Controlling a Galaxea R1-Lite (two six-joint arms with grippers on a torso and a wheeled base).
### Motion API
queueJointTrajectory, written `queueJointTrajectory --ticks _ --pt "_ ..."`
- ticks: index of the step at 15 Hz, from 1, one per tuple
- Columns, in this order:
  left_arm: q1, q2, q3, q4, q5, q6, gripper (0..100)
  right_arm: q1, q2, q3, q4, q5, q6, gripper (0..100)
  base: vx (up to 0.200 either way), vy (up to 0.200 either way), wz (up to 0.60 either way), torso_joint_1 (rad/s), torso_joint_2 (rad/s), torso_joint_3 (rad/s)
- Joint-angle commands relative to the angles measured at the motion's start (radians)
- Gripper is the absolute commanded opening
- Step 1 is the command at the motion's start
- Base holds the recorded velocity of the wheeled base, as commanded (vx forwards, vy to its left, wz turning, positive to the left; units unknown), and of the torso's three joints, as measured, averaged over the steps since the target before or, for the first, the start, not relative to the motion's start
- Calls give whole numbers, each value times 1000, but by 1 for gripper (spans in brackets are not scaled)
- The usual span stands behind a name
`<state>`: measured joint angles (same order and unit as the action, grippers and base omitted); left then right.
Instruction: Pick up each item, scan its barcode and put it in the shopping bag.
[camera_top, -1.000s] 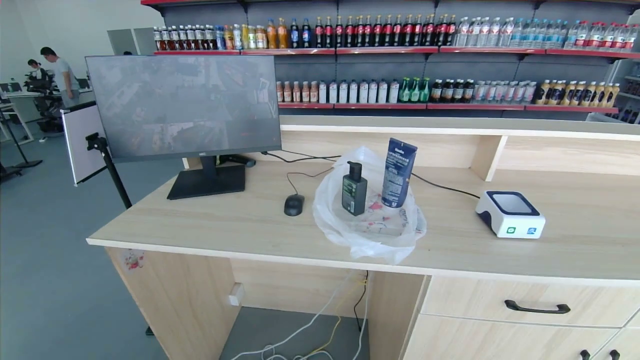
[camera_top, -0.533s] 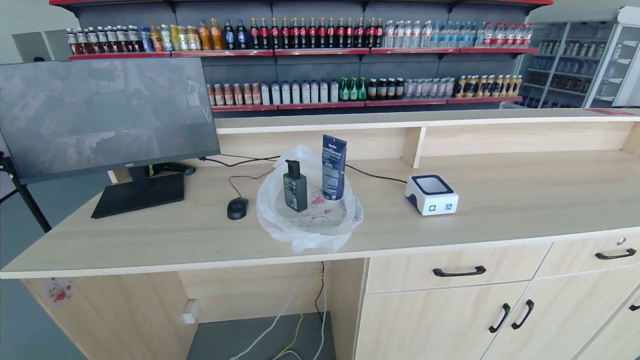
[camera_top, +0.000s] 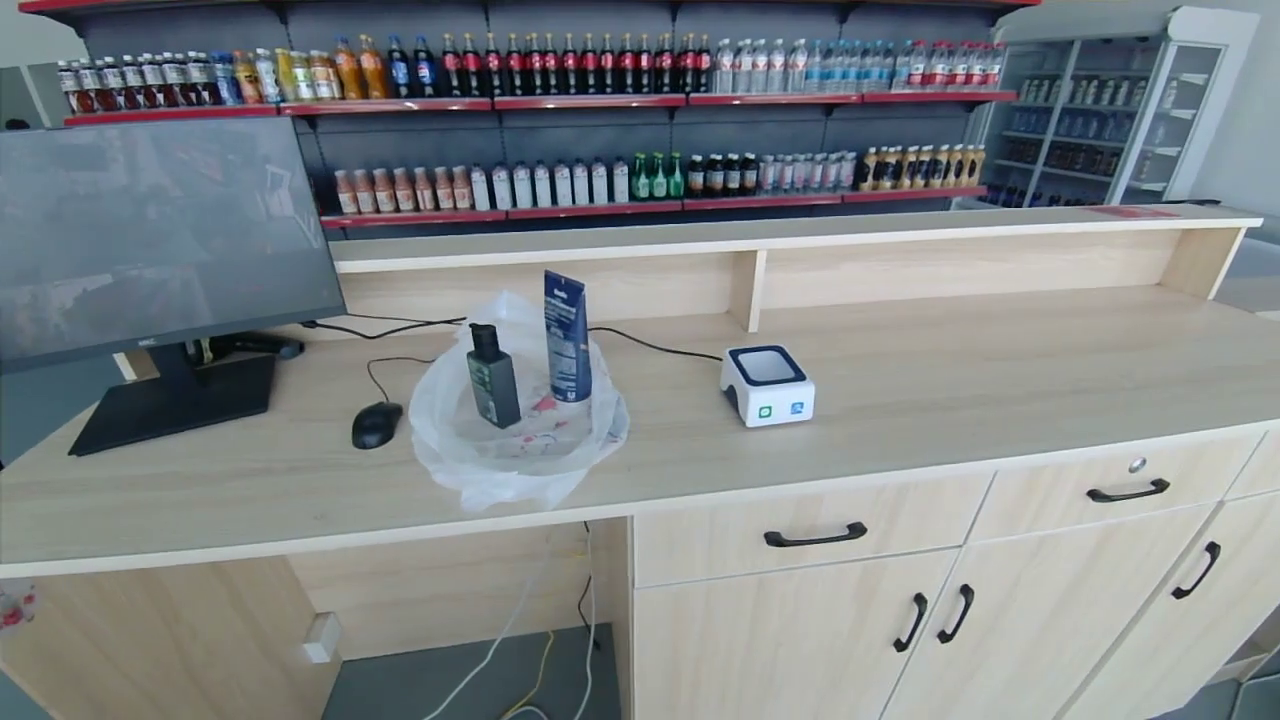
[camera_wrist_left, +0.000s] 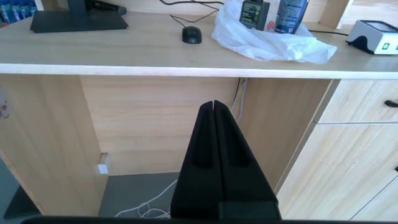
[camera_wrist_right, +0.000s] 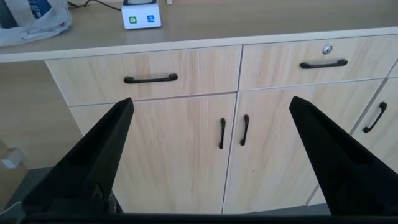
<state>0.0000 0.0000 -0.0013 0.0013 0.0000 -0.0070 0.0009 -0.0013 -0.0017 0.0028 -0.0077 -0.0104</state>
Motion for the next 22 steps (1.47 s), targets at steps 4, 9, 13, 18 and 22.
queueJointTrajectory --ticks 4,9,13,18,22 --pt "0 0 0 0 0 -1 0 -1 1 0 0 2 -3 100 0 -200 0 2 0 2" --pt "0 0 0 0 0 -1 0 1 1 0 0 2 -5 100 0 -200 480 5 4 2" --pt "-2 0 0 0 0 -1 0 1 1 0 0 2 -2 100 0 -150 150 3 3 3" --pt "-2 0 0 0 0 -1 0 1 1 0 0 2 -5 100 0 0 0 0 0 0" --pt "0 0 0 0 0 -2 0 1 1 2 0 2 -3 100 0 0 0 0 0 0"
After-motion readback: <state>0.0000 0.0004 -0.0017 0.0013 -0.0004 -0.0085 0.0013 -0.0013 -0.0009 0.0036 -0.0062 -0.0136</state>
